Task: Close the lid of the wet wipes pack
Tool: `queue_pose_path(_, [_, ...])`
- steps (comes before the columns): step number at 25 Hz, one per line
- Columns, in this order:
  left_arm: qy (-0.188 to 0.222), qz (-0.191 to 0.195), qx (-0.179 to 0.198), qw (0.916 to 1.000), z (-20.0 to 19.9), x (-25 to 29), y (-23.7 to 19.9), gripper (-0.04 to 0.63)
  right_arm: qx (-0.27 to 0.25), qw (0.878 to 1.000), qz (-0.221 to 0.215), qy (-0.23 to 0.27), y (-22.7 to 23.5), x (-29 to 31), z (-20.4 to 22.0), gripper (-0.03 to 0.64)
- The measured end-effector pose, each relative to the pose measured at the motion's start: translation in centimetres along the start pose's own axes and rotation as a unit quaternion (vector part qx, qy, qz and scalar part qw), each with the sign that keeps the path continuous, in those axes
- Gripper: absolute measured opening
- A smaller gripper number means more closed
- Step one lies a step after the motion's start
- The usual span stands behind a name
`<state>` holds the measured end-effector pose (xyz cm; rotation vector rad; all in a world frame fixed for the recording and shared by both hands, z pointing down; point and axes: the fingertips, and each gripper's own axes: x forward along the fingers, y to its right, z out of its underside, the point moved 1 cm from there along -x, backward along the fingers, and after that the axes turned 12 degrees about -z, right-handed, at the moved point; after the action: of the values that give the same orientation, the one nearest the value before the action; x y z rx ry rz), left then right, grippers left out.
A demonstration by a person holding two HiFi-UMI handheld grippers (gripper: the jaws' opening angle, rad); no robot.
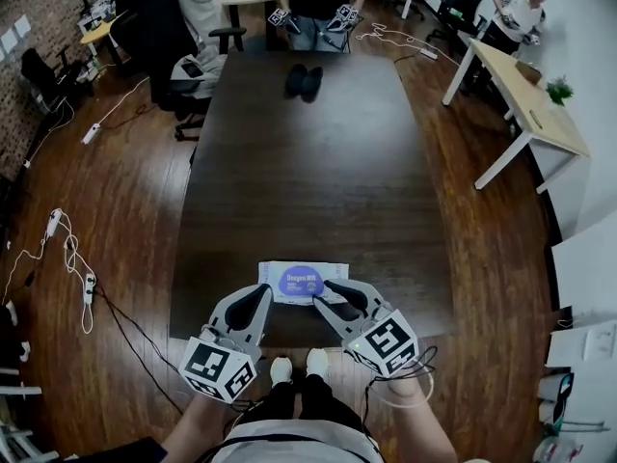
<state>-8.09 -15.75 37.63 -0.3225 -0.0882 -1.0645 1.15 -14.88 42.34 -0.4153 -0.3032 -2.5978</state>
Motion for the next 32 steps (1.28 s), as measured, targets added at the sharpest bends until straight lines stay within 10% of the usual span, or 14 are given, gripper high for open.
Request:
queue_pose_path(10, [0.043, 0.021, 0.026, 0.9985, -6.2, -1.4, 3.2, 0.002, 0.045, 0.982, 0.075, 0.165, -0.4, -7.8, -8.5, 0.124])
queue_pose_path(32, [0.071, 0.041, 0.033, 0.996, -7.5, -4.1, 4.1, 0.002, 0.0, 0.976, 0.106, 0.192, -3.5, -10.1, -11.5, 0.008])
